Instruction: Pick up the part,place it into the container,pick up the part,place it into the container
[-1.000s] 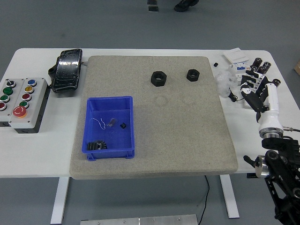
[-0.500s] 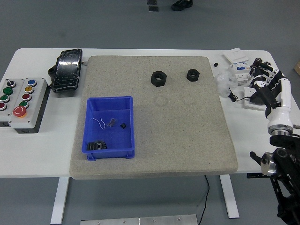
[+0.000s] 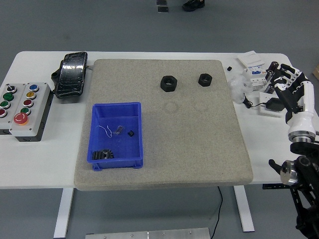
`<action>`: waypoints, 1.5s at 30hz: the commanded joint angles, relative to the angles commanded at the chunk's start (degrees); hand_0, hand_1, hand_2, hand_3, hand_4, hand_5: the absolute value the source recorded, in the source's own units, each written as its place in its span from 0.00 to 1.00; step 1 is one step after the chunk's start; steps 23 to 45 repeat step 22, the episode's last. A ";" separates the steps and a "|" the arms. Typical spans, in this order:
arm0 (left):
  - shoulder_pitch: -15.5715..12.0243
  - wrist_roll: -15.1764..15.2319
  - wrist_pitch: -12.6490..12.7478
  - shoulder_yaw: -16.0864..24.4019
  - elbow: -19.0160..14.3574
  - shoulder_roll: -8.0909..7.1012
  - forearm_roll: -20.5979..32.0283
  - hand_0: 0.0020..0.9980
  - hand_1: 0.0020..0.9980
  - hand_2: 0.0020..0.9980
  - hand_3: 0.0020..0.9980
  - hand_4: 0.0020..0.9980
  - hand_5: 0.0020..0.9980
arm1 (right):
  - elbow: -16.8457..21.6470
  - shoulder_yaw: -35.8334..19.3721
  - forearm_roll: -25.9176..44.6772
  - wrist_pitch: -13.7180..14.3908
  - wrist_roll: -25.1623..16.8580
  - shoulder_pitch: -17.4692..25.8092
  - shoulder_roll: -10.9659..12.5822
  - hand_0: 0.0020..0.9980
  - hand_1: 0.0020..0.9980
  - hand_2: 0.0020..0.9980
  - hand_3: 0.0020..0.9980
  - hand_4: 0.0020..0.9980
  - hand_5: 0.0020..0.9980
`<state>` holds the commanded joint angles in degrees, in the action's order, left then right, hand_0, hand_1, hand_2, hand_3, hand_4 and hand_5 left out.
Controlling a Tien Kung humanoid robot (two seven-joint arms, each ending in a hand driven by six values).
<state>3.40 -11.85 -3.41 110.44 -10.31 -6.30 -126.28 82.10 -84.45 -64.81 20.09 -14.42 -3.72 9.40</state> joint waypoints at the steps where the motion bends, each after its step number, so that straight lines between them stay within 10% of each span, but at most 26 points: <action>1: 0.03 -0.05 -0.03 0.15 0.00 0.00 -0.23 0.66 0.61 0.56 0.61 0.66 0.30 | -0.33 -0.12 0.40 -0.23 -0.10 -0.01 -0.05 0.56 0.63 0.66 0.68 0.65 0.29; 45: -0.26 -0.53 0.03 0.44 0.00 0.02 -0.40 0.66 0.61 0.56 0.61 0.66 0.30 | -2.43 1.23 3.46 -1.44 -1.43 -0.80 -0.38 0.56 0.63 0.66 0.67 0.67 0.30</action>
